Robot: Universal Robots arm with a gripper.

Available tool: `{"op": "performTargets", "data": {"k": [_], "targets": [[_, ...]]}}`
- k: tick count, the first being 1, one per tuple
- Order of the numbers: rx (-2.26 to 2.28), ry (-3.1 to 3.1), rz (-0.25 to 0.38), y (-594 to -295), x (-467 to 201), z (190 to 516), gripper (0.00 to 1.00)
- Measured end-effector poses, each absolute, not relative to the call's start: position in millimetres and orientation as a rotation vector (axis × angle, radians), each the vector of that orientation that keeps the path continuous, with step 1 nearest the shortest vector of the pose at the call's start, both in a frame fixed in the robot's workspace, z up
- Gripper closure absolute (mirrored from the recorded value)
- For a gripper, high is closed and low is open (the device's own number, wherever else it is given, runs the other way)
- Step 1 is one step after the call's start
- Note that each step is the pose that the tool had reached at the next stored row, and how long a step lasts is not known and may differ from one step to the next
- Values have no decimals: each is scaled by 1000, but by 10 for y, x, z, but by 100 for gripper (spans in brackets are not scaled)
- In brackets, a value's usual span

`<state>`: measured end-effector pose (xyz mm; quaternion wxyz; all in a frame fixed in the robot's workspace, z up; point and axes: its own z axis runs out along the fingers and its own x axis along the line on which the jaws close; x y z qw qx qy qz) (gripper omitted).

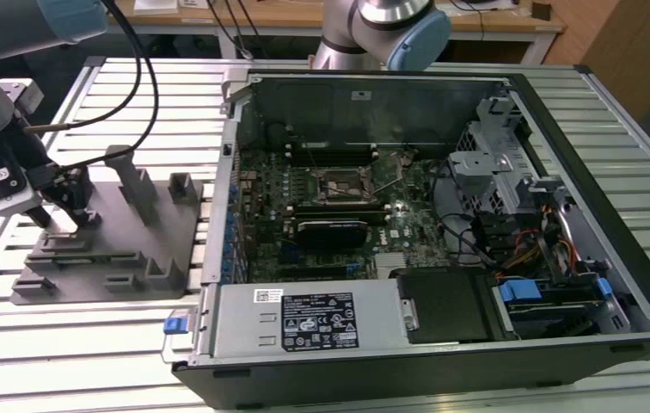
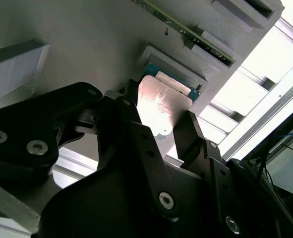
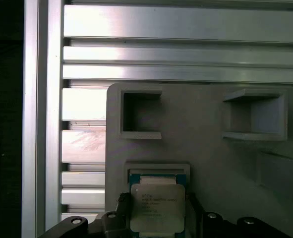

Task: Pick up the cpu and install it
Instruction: 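Pick up the cpu and move it towards the insertion slot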

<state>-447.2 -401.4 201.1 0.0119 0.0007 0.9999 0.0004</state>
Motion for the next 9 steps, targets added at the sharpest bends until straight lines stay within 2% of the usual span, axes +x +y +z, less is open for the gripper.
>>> {"op": "performTargets", "data": {"k": [9], "targets": [[2,3118,3,-4014,-4472,2095,47]]}}
